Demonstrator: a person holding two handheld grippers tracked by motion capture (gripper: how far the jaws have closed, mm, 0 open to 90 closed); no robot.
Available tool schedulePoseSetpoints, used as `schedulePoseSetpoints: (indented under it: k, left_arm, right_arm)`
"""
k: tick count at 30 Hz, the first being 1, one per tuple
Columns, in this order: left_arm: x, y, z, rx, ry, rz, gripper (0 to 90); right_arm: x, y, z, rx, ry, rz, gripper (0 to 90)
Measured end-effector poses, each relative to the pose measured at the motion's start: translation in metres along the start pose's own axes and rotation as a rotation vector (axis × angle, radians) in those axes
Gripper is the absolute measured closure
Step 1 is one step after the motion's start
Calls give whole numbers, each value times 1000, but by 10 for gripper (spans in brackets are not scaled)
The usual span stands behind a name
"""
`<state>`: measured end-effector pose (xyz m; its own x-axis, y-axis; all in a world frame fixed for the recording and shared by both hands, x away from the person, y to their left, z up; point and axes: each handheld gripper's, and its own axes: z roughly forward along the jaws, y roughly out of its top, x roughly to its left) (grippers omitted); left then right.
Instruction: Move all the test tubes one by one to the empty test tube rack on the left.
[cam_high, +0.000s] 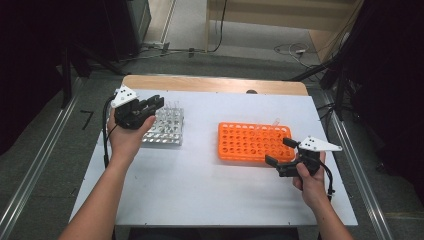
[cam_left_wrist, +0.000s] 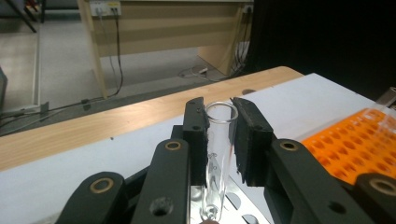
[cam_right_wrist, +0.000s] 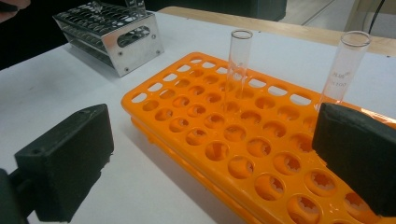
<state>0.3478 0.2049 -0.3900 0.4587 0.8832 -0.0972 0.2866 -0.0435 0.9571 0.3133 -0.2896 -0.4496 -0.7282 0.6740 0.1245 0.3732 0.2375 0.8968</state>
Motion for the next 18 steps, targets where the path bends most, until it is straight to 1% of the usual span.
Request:
schedulePoseSetpoints:
  k: [7,10,11,13,15,18]
  left_arm:
    - [13,5,13,2,52,-13,768]
    - [18,5,18,-7,79,-41,768]
    - [20,4,20,-13,83,-51,768]
    - [22,4,23,-19,93,-59,768]
    - [24,3,26,-19,91,-71,768]
    - [26,0,32,-9,110,-72,768]
  right_arm:
    - [-1,0,0,-1,-3,1,0]
    - [-1,-1,0,-3,-3,3,0]
    - [-1,-1,0,-3,-4,3,0]
    - [-2,-1,-1,-4,-3,4,0]
    - [-2,-1,-1,-4,-3,5,0]
    - [-3,-1,-1,-5,-6,8,0]
